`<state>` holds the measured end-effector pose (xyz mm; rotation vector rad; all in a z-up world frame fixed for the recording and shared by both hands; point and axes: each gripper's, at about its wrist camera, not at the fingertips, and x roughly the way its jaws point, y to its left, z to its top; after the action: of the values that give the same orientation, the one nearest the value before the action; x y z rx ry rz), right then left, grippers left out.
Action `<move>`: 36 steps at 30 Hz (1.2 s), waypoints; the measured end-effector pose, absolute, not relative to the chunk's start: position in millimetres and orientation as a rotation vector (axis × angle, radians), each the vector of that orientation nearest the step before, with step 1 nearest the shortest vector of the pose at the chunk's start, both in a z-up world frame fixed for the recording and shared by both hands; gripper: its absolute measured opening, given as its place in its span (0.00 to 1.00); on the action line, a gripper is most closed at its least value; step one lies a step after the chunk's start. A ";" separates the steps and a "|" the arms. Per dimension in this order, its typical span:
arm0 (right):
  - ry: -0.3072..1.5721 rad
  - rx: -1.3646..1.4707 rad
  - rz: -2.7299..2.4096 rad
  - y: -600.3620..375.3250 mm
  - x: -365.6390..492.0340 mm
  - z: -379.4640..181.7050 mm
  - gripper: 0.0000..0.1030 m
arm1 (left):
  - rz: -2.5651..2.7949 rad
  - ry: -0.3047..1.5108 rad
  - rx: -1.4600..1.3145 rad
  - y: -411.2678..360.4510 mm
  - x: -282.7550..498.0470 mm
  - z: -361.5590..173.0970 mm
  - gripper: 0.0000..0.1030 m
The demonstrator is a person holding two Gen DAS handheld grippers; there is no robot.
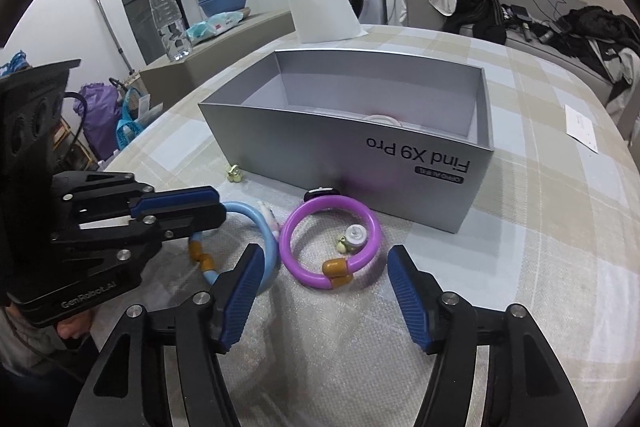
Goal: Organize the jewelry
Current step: 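Lift the purple ring with the right tool while the left tool lifts the blue bangle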
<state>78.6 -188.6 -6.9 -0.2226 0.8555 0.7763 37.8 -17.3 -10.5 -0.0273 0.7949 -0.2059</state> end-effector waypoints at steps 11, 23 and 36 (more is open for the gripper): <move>0.857 -0.335 0.711 -172.9 81.1 -9.4 0.63 | -0.185 0.803 -0.013 -21.0 39.6 -14.0 0.04; 0.807 -0.282 0.734 -187.9 76.6 -1.5 0.44 | -0.201 0.798 -0.030 -17.6 35.9 -11.1 0.04; 0.749 -0.163 0.792 -210.1 70.1 12.5 0.44 | -0.215 0.788 -0.052 -14.3 27.3 -7.8 0.03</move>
<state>70.1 -210.1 12.5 -0.1631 0.7488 0.7920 27.3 -14.3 -7.8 -0.0515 0.7884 -0.2145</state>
